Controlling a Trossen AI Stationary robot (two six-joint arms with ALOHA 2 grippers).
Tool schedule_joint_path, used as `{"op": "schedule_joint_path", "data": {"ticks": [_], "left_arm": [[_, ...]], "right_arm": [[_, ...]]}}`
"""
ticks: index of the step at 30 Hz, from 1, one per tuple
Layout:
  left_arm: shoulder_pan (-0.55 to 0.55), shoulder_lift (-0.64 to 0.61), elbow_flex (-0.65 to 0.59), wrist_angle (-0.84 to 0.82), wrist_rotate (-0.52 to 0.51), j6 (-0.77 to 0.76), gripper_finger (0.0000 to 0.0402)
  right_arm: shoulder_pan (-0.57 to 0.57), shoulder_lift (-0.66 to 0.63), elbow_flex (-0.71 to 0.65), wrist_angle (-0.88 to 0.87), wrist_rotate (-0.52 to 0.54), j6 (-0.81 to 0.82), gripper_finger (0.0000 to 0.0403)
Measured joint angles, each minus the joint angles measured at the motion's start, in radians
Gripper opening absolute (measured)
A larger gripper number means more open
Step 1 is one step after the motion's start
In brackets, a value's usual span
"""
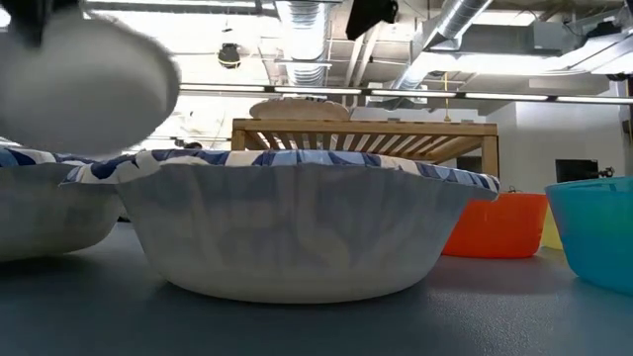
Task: Place and stack bowls onto a shelf
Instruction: Stack the top white patterned bowl on top of the white patterned bowl on the shelf
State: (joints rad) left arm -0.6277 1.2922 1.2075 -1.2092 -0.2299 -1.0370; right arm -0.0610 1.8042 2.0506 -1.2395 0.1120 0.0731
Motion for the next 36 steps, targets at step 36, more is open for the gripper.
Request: {"op": "schedule_joint_path", "data": {"ticks": [36], "left_arm": [[0.091,0.003,0.311,0.09,-0.12,1.552,0.0]], "right_arm": [[0.157,0.0,0.0,0.357,-0.218,-0.792,0.0212]]}}
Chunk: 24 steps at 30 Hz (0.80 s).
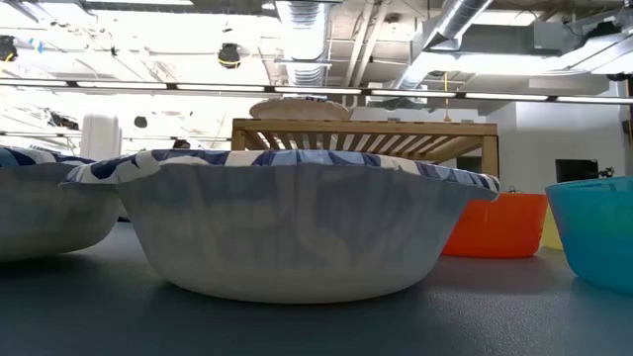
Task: Place and stack bowls onto a shelf
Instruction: Stack the top white patterned bowl on top of the white patterned bowl on the shelf
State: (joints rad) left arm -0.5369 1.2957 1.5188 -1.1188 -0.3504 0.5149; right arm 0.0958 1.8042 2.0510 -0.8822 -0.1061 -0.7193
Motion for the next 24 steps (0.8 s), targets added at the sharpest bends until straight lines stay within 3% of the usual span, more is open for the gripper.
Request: {"op": "schedule_joint_path", "data": {"ticks": [5,13,18,24], "left_arm": [[0.0,0.0,0.0,0.019,0.009,-0.005,0.0],[0.0,0.0,0.0,0.026,0.005,-0.016,0.0],[0.0,0.0,0.0,0.068,-0.044,-0.048,0.0002],[0.0,0.0,0.015,0.09,-0.201,-0.108,0.0033]], "right_arm": [[0.024,-0.001,0.0,0.034,0.003,-0.031,0.0181],[0.024,-0.001,0.0,0.024,-0.024,-0.035,0.0021],[0.024,-0.001,0.0,-0.002,-0.025,0.034,0.0021],[0.009,-0.001,0.0,-0.027,0.036,0.104,0.0019]]}}
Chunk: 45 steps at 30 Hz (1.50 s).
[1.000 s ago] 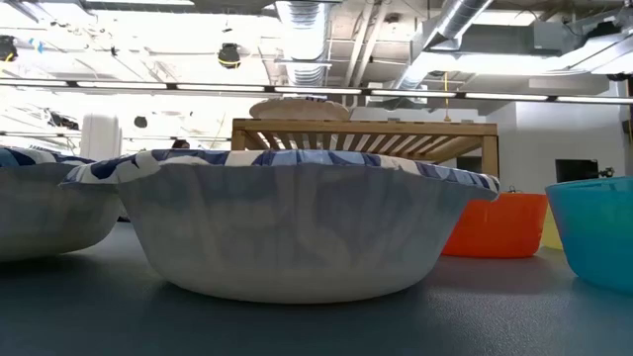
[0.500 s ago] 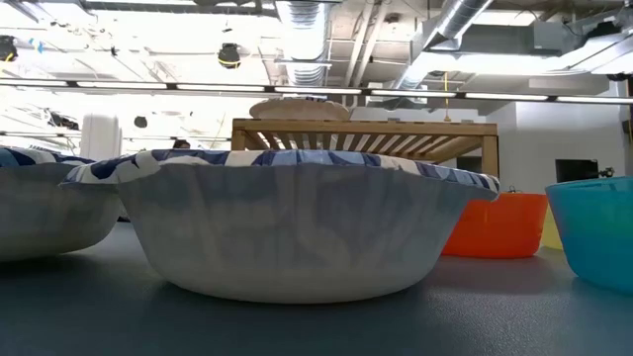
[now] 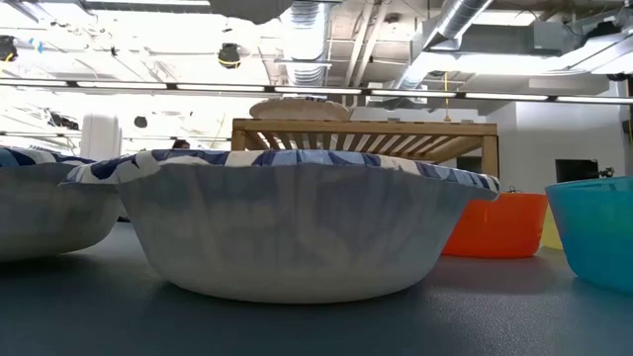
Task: Place and stack bowls onto a shelf
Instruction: Stack the top white patterned bowl on top of the white patterned bowl on the shelf
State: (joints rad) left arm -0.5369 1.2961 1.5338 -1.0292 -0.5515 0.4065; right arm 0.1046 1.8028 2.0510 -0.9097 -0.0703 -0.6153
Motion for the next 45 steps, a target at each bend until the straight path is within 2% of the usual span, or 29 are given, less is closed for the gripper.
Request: {"op": "schedule_joint_path", "data": {"ticks": [8,15,17,24,28,31,39,45], "left_arm": [[-0.014,0.0,0.092,-0.004,-0.012,-0.132,0.0126],[-0.047,-0.002,0.144,-0.007,-0.038,-0.198,0.0189],[-0.054,-0.002,0.158,-0.007,-0.082,-0.225,0.0194],[-0.058,-0.003,0.194,-0.01,-0.321,-0.469,0.0196],[-0.058,-0.003,0.193,-0.039,-0.435,-0.58,0.0197],[-0.058,-0.003,0.193,-0.081,-0.491,-0.639,0.0197],[-0.058,-0.003,0.193,-0.143,-0.508,-0.789,0.0197],[-0.058,-0.003,0.193,-0.162,-0.508,-0.829,0.0197]], "right_arm": [[-0.035,-0.061,0.0,-0.018,0.067,0.037,0.0019],[-0.1,-0.131,0.0,-0.034,0.221,0.043,0.0019],[-0.129,-0.144,0.0,-0.027,0.28,0.043,0.0019],[-0.224,-0.148,-0.034,-0.033,0.619,0.067,0.0019],[-0.268,-0.147,-0.131,0.025,0.736,0.1,0.0019],[-0.276,-0.146,-0.233,0.141,0.787,0.071,0.0019],[-0.219,-0.146,-0.504,0.52,0.967,-0.216,0.0019],[-0.158,-0.146,-0.605,0.623,1.019,-0.258,0.0019]]}}
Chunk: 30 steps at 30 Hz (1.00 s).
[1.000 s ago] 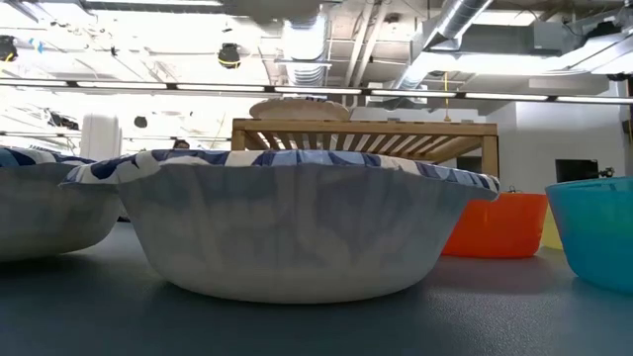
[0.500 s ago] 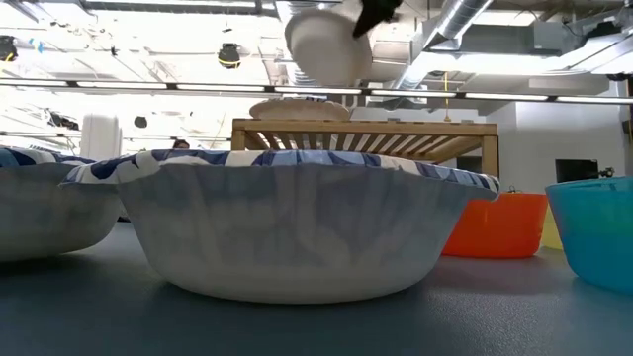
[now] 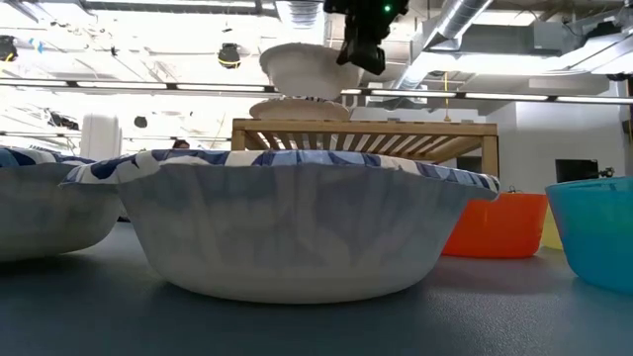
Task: Place and stack bowls onto a shelf
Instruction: Stack the top white patterned bowl on top of the white patterned bowl on the shelf
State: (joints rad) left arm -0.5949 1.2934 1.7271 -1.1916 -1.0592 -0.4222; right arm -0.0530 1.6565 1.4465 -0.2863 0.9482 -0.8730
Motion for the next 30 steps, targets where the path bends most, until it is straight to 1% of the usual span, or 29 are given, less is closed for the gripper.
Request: {"op": "schedule_joint_path", "data": {"ticks": [3,9,18,22,23,25,28,30], "left_arm": [[0.0,0.0,0.0,-0.016,-0.001,0.0,0.0197],[0.0,0.0,0.0,-0.038,-0.028,0.004,0.0197],[0.0,0.0,0.0,-0.054,-0.041,0.006,0.0197],[0.0,0.001,0.0,-0.053,-0.048,0.006,0.0197],[0.0,0.001,0.0,-0.054,-0.048,0.005,0.0197],[0.0,0.001,0.0,-0.056,-0.048,-0.002,0.0197],[0.0,0.001,0.0,-0.057,-0.047,-0.006,0.0197],[0.0,0.001,0.0,-0.06,-0.047,-0.006,0.0197]], "right_arm": [[0.009,0.0,-0.038,0.021,0.024,0.002,0.0019],[0.009,-0.001,-0.087,0.059,0.024,0.023,0.0019],[-0.002,0.0,-0.096,0.135,-0.059,0.035,0.0019],[-0.012,0.036,-0.095,0.151,-0.064,0.041,0.0019],[-0.016,0.04,-0.099,0.135,-0.073,0.035,0.0019],[-0.015,0.077,-0.092,0.187,-0.082,0.014,0.0019],[-0.012,0.089,-0.1,0.164,-0.072,-0.036,0.0019],[-0.011,0.108,-0.092,0.203,-0.071,-0.057,0.0019]]}}
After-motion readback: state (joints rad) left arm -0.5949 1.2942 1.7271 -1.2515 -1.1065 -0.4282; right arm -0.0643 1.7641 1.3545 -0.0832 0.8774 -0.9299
